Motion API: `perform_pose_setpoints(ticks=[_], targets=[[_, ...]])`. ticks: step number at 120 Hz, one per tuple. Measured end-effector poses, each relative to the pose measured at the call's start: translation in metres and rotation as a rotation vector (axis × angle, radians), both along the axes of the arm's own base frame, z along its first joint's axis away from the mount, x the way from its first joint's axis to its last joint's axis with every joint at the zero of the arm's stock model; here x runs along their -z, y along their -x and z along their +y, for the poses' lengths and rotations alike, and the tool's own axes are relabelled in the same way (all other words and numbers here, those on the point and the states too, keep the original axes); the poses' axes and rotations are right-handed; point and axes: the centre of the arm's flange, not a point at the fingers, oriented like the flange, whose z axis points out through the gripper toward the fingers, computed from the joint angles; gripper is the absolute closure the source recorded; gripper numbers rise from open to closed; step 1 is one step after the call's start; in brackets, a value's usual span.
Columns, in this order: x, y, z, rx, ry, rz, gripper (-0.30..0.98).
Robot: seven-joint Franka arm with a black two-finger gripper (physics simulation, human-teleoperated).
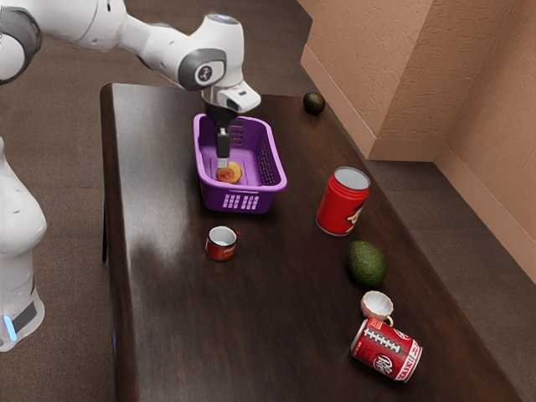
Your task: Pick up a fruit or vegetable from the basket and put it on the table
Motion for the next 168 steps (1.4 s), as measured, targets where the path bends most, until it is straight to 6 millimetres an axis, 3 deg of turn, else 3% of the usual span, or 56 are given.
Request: perform_pose_setpoints(ticks=[60, 168], targets=[[0.021, -0.018, -0.006, 0.025, 0.01, -0.027, 0.0], [0.047, -0.016, -0.005, 0.009, 0.037, -0.019, 0.03]])
